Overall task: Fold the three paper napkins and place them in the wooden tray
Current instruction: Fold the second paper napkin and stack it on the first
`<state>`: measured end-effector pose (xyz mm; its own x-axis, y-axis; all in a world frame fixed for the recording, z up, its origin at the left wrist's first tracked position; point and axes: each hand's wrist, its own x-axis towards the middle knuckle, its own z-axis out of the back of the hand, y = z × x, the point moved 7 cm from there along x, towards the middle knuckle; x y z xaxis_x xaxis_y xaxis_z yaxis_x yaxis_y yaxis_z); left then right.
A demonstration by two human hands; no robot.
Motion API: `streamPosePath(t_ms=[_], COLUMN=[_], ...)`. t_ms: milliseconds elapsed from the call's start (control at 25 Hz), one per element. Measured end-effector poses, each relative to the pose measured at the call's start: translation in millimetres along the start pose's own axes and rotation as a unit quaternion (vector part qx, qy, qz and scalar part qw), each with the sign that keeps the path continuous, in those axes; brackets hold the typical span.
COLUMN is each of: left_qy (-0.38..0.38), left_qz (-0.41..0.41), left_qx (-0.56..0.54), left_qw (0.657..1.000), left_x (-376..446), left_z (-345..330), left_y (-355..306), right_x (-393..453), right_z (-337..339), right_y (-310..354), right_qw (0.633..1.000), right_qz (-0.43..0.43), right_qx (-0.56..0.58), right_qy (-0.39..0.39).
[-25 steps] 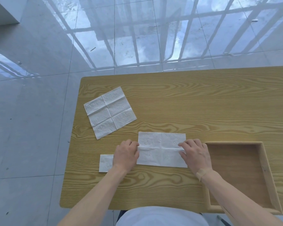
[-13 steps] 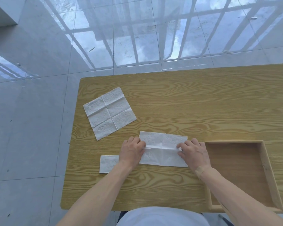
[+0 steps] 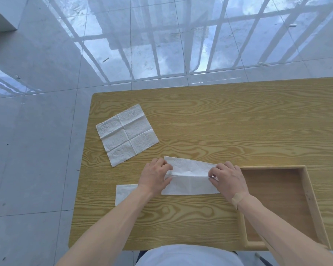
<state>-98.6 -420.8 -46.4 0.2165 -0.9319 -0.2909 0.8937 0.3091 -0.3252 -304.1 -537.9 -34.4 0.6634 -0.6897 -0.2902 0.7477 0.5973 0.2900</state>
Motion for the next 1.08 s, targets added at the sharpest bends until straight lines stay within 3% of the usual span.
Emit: streamPosePath(t_ms=[360,720,880,1080], left_qy=[-0.032,-0.23,-0.208,-0.12], left_qz=[-0.015,-0.118,-0.126,-0.07], left_qx=[-0.008,0.019,0.029,0.014], left_qw=[0.999,0.966,0.97,0.99], left_x=[-1.7,-5.3,-26.3,-48.6], left_z=[4.8,77.7,49.3,8.0], left_y=[-5.8,5.1,9.7,15.4], right_x=[-0.7,4.6,-9.2,-28.8], right_z=[11.5,57.4,31.1,-9.6], right_y=[1.7,25.0,30.9,31.3], right_qw=[1.0,0.981,0.982,0.995], right_qz=[-0.011,0.05,0.069,0.047], right_qx=[0.01,0.025,0.001,-0.038], right_qy=[-0.006,-0.184,-0.178,-0.083])
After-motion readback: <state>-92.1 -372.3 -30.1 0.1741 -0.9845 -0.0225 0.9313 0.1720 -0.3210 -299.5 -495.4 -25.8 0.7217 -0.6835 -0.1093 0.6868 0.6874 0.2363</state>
